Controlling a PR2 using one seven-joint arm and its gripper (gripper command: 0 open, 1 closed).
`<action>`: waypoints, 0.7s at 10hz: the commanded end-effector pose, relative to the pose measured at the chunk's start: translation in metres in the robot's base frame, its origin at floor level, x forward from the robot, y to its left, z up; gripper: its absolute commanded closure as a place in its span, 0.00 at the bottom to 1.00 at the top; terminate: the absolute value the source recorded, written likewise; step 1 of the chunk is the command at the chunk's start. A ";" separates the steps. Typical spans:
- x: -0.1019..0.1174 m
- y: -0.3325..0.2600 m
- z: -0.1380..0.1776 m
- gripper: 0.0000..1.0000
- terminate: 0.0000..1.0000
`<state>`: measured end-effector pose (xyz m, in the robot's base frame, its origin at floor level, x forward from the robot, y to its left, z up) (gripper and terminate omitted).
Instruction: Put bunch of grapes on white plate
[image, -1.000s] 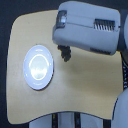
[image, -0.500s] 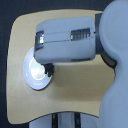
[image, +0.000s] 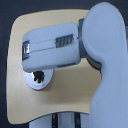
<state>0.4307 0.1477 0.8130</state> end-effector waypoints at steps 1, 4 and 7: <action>0.001 0.028 -0.035 1.00 0.00; 0.010 0.019 -0.049 1.00 0.00; 0.022 0.007 -0.063 1.00 0.00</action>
<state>0.4357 0.1693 0.7714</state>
